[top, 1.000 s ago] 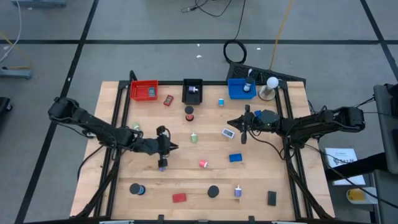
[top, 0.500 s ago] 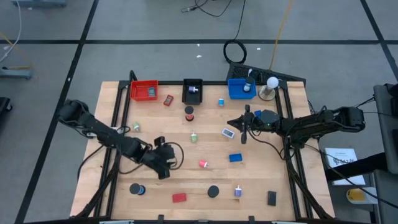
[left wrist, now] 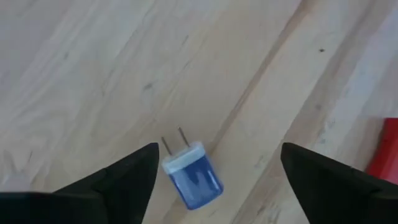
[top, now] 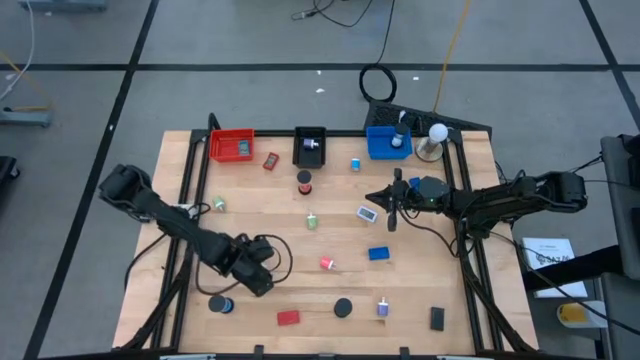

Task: Pick & Place Office items
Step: Put the left blue charger adapter head into the black bin

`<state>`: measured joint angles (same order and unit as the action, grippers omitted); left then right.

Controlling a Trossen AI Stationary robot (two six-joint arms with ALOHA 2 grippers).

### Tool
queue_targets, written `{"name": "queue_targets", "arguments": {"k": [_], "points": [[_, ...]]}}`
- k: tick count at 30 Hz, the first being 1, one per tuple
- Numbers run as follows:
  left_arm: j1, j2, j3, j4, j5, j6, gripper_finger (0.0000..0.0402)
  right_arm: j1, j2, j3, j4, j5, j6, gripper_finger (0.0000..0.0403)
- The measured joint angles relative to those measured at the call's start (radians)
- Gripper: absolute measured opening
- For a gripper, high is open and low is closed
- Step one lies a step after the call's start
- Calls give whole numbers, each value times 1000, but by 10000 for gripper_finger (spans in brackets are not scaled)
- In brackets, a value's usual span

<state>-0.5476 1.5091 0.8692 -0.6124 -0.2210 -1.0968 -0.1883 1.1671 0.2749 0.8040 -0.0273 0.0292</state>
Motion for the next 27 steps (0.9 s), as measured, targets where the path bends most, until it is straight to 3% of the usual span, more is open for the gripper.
{"name": "queue_targets", "arguments": {"k": [5, 11, 19, 27], "points": [[12, 35, 0, -53, 34, -53, 344, 0, 0, 0, 0, 0, 0, 4], [22, 67, 0, -86, 50, -70, 308, 0, 0, 0, 0, 0, 0, 4], [22, 109, -1, -95, 108, -31, 227, 0, 0, 0, 0, 0, 0, 4], [63, 93, -1, -98, 45, 95, 128, 0, 0, 0, 0, 0, 0, 4]]}}
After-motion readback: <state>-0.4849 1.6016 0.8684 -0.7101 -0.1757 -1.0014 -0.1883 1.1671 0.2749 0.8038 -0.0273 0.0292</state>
